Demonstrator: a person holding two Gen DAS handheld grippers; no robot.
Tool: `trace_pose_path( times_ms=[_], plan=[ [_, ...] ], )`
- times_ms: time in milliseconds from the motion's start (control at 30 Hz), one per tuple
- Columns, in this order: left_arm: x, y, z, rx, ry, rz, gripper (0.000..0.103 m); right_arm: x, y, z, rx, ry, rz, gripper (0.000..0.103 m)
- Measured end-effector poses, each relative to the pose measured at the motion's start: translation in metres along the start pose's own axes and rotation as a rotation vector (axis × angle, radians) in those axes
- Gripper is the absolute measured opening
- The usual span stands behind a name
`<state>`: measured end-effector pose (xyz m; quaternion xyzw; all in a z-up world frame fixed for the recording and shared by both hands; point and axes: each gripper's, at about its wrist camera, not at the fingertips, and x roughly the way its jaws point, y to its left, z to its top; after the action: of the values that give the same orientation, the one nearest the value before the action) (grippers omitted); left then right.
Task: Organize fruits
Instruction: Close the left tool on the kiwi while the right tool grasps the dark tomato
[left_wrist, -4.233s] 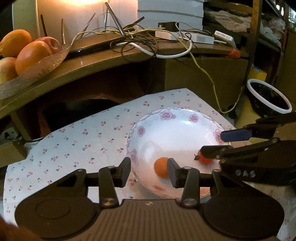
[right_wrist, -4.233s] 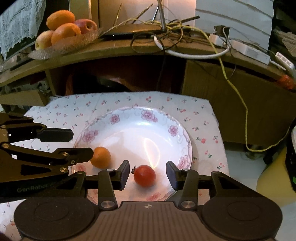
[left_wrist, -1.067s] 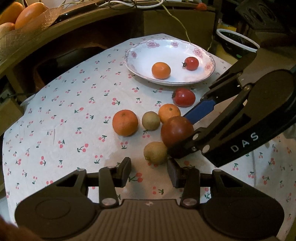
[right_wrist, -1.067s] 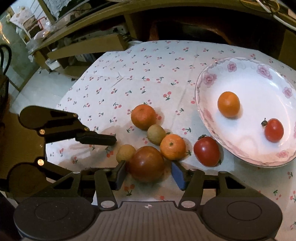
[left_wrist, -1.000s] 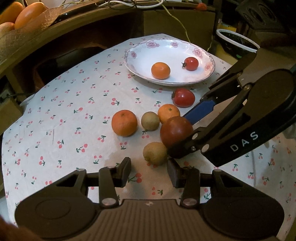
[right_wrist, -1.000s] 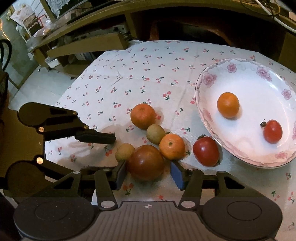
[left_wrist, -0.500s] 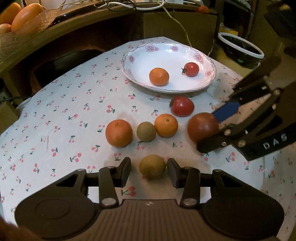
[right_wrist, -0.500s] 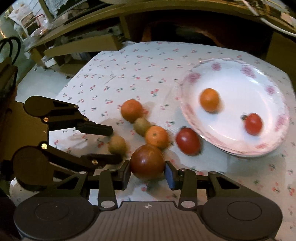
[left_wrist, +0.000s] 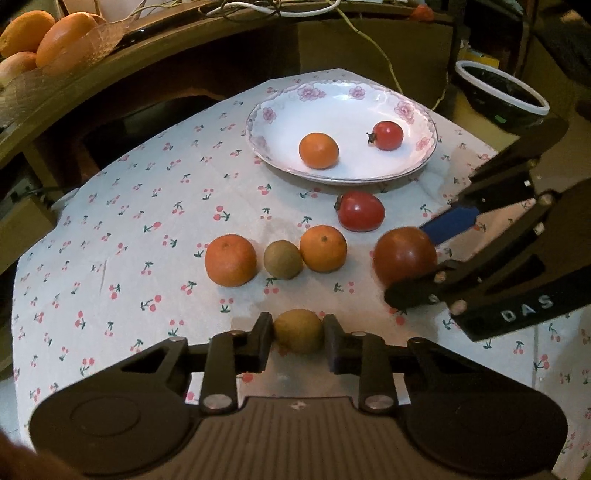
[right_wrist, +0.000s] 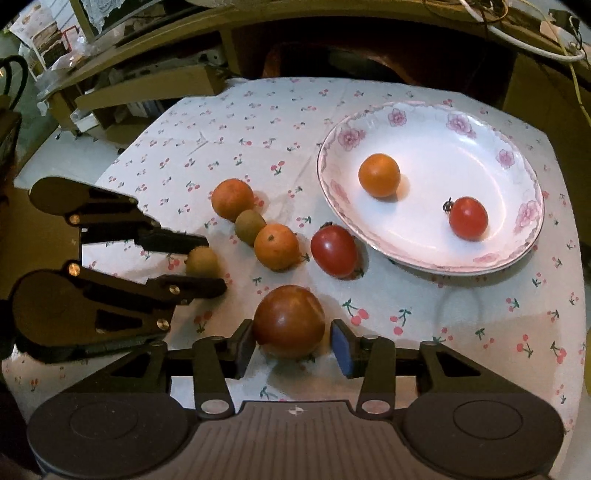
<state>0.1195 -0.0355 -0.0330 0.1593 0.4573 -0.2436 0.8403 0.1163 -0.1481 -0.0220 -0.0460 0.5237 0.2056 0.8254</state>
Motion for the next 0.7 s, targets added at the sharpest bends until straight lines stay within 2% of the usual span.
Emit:
trace_pose_path(
  times_ms=[200, 433, 533, 700],
  plan=[
    [0.0005, -0.0015, 0.0003, 0.0, 0.002, 0.009, 0.035, 0.0033, 0.0003, 0.0028, -0.011, -0.005, -0.01, 0.047],
    [0.0001, 0.0026, -0.0009, -0.018, -0.001, -0.003, 0.036, 0.0038, 0.0027, 0.0015, -0.026, -0.013, -0.018, 0.047],
    [-0.0011, 0.0008, -0.001, -0.002, -0.002, 0.004, 0.035, 0.0039, 0.0053, 0.0024, -0.036, -0.011, -0.009, 0.039],
    [-0.0028, 0.0008, -0.0003, 0.005, -0.01, 0.006, 0.035, 0.0032, 0.0088, 0.0028, -0.043, -0.009, -0.022, 0.039]
  ],
)
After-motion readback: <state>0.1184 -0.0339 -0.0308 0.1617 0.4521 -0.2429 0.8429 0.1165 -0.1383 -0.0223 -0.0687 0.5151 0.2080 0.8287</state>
